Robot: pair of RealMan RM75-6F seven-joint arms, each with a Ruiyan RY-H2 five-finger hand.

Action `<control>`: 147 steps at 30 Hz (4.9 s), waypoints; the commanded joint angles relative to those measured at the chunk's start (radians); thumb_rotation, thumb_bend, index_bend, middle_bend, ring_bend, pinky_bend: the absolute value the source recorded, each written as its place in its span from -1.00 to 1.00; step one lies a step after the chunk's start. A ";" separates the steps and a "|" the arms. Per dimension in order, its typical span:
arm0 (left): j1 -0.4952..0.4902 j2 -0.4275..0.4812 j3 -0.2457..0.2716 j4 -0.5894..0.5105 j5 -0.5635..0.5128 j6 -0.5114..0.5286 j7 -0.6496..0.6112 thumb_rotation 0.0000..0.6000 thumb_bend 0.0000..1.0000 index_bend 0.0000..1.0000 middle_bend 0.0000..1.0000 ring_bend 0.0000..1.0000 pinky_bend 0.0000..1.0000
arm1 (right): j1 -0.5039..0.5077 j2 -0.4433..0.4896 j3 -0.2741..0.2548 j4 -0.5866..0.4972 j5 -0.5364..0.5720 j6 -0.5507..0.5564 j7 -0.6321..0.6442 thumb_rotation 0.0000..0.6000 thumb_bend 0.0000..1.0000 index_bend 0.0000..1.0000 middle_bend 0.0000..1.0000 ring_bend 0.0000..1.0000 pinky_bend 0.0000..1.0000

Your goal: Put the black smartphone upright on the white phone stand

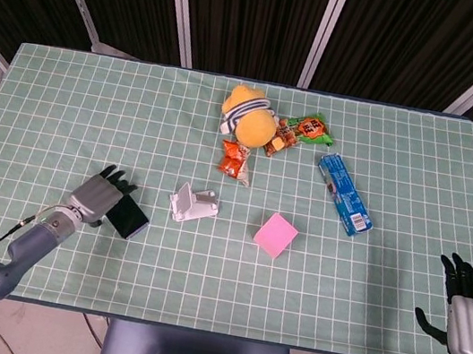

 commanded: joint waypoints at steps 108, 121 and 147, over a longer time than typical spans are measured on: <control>0.079 -0.106 -0.379 -0.310 -0.456 0.134 -0.776 1.00 -0.15 0.05 0.08 -0.82 -1.00 | -0.007 0.002 0.001 0.003 -0.001 0.001 0.012 1.00 -0.32 -1.00 -1.00 -1.00 -0.76; 0.061 -0.157 -0.368 -0.278 -0.447 0.149 -0.779 1.00 -0.15 0.06 0.08 -0.82 -1.00 | -0.006 0.002 0.002 0.002 0.000 0.000 0.013 1.00 -0.32 -1.00 -1.00 -1.00 -0.76; 0.060 -0.226 -0.359 -0.220 -0.410 0.164 -0.797 1.00 -0.15 0.06 0.09 -0.82 -1.00 | -0.006 0.003 0.001 0.002 -0.001 -0.001 0.016 1.00 -0.32 -1.00 -1.00 -1.00 -0.76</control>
